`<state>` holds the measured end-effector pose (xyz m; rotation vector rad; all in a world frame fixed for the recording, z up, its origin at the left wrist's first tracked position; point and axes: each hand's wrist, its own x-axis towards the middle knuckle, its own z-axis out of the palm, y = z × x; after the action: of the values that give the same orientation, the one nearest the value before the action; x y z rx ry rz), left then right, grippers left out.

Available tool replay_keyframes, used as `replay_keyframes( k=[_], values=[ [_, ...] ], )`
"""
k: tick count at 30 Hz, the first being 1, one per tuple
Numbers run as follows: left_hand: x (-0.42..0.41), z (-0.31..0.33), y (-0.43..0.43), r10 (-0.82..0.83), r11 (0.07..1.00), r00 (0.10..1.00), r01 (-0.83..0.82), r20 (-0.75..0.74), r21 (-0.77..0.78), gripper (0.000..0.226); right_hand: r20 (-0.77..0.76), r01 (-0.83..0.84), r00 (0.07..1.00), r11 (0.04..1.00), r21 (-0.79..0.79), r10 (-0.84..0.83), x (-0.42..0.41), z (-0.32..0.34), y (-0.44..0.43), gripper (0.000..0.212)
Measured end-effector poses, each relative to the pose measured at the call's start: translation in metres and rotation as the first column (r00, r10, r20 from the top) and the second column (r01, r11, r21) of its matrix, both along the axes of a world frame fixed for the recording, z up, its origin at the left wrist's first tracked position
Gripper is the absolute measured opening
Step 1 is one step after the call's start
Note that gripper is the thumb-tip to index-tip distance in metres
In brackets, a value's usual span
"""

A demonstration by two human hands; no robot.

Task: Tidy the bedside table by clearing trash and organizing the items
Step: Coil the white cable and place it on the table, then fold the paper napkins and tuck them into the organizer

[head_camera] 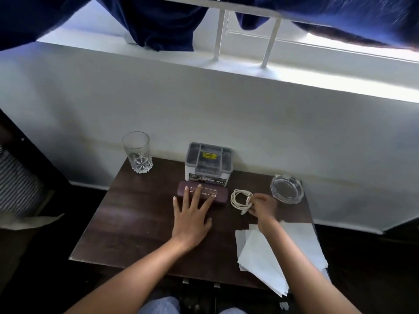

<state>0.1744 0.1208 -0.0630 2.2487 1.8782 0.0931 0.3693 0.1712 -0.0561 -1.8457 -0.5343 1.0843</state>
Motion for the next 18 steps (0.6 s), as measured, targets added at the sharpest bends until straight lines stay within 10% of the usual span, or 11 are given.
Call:
replay_keyframes(
  k=[18],
  values=[
    [-0.012,0.042,-0.103,0.035,0.996,0.961,-0.056,0.274,0.07,0.028,-0.349,0.402,0.874,0.906,0.129,-0.339,-0.059,0.056,-0.144,0.026]
  ],
)
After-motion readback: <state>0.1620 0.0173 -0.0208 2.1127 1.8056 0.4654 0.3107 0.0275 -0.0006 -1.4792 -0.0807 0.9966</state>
